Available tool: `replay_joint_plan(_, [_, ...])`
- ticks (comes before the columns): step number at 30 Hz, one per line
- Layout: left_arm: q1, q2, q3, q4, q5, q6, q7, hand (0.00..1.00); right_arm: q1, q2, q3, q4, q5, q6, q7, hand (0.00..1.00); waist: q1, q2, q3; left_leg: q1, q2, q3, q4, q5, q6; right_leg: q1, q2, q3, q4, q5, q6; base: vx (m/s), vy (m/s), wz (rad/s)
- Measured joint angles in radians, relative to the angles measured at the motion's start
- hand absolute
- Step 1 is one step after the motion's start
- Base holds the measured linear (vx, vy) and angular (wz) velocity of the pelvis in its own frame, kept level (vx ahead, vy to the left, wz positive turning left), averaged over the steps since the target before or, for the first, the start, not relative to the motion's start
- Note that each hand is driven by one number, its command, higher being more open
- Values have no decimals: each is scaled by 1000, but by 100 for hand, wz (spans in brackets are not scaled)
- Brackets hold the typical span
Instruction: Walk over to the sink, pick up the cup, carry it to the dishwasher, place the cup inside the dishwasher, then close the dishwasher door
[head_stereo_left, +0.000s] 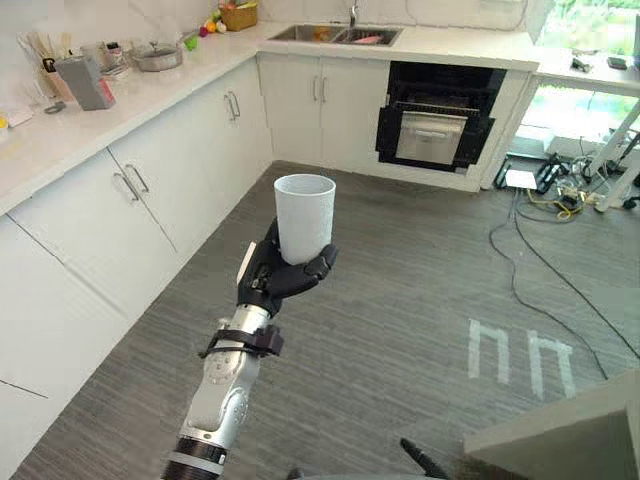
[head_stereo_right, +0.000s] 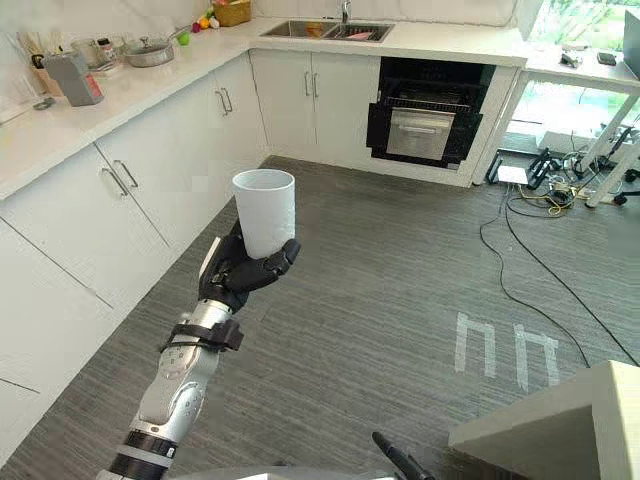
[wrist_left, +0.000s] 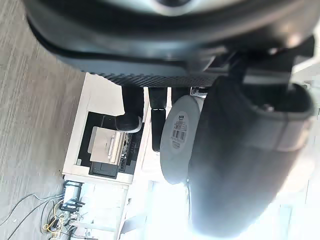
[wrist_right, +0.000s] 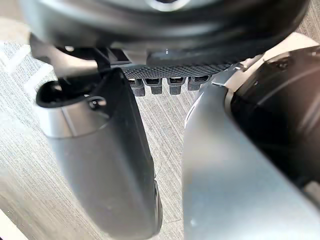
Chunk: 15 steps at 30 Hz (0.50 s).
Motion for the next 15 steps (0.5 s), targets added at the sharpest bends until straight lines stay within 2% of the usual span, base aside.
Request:
replay_joint_plan(5, [7,-1,1,0,0,-2,0,0,0,-2,0,0,0,0,0,100,0,0,0,-1,0,0,3,0,0,0,0,0,-2,0,0,0,0,0])
replay_joint_plan(10, [91,-48,51,40,-48,-4,-1,0,0,-5,-2,2,0,6,7,100,6,0,12,2,0,-5,13,0,0,16,3,0,-23,12,-7,0,0,0])
replay_joint_plan(11, [120,-66,74,60,-63,-4,0,0,0,-4,-8,4,-1,10,15,100,18,-1,24,0,2,-6,27,-4,-1,19,2,0,-23,13,-8,0,0,0])
replay_joint_plan(13, [150,-78,92,77,-81,-4,2,0,-1,-4,-26,9,-1,21,23,100,25,0,27,-14,6,-10,62,-28,-1,20,2,-3,-20,13,-8,0,0,0])
replay_joint_plan(15, [201,-96,110,80,-97,-4,7,0,-3,-5,-62,15,0,34,24,100,42,7,33,-59,22,-14,187,-120,0,14,-1,-3,14,-7,-6,0,0,0])
